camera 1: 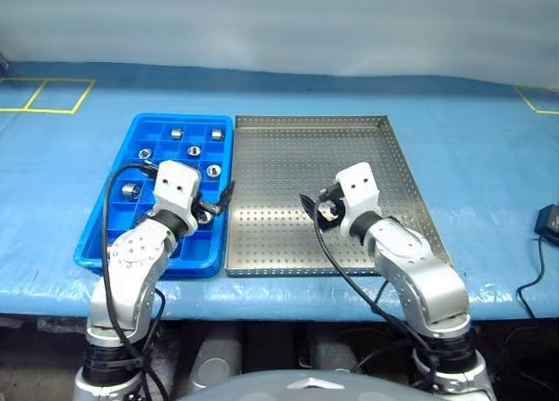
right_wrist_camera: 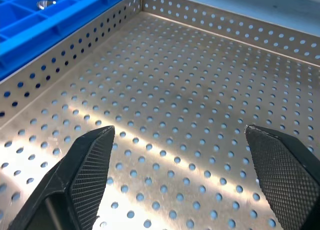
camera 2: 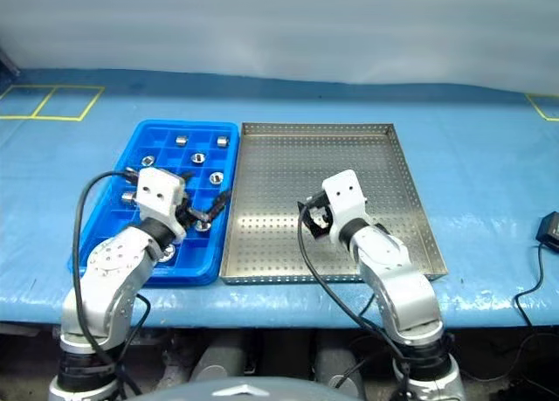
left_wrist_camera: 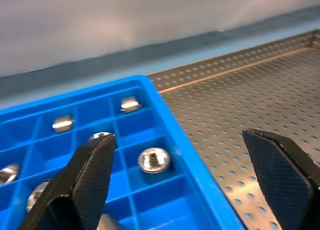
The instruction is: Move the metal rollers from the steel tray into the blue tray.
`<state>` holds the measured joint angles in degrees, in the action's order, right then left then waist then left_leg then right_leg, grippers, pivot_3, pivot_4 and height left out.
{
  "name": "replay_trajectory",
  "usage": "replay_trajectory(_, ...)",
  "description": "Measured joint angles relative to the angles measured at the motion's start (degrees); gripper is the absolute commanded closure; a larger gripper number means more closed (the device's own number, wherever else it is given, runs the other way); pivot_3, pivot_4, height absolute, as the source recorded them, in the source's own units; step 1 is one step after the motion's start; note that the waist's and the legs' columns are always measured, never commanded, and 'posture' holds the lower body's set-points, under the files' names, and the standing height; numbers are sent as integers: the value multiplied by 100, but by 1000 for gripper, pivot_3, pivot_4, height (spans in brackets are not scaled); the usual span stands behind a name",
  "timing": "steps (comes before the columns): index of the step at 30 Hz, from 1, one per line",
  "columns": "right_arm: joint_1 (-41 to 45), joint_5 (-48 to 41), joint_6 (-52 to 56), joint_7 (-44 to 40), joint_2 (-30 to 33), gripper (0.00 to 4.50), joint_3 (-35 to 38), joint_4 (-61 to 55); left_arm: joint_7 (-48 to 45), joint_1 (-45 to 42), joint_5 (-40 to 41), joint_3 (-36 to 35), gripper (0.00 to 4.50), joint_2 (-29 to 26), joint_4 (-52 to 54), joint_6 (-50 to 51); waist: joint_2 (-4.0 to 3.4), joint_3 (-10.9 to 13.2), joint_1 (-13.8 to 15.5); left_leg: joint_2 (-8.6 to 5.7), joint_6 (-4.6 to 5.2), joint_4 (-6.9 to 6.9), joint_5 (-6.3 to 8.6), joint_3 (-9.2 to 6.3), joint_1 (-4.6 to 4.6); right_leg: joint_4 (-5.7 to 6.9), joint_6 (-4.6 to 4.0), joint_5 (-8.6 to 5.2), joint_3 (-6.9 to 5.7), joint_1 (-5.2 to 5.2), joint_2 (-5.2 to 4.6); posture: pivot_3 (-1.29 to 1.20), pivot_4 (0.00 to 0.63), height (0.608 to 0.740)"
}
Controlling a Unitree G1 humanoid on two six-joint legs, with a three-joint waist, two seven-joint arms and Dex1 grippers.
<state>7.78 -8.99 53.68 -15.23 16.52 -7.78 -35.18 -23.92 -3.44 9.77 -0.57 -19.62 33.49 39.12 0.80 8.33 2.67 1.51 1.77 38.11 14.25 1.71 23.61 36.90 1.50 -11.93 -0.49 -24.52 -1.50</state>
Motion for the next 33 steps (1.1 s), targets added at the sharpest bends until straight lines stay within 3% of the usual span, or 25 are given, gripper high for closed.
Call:
replay_trajectory(6,-258,-189,2,-258,257,105,-80,-261,-719,33,519,174,91,-521,36,88,-1,1,-90,6,-1,4,-1,2,-5,5,-6,-5,1,1,4,83,150,740)
replay_trajectory(33,-471,-287,4,-54,244,105,-61,-431,-612,-30,668,346,91,-635,34,82,1,1,-107,3,0,4,0,4,-4,3,-3,-4,5,1,4,86,150,740)
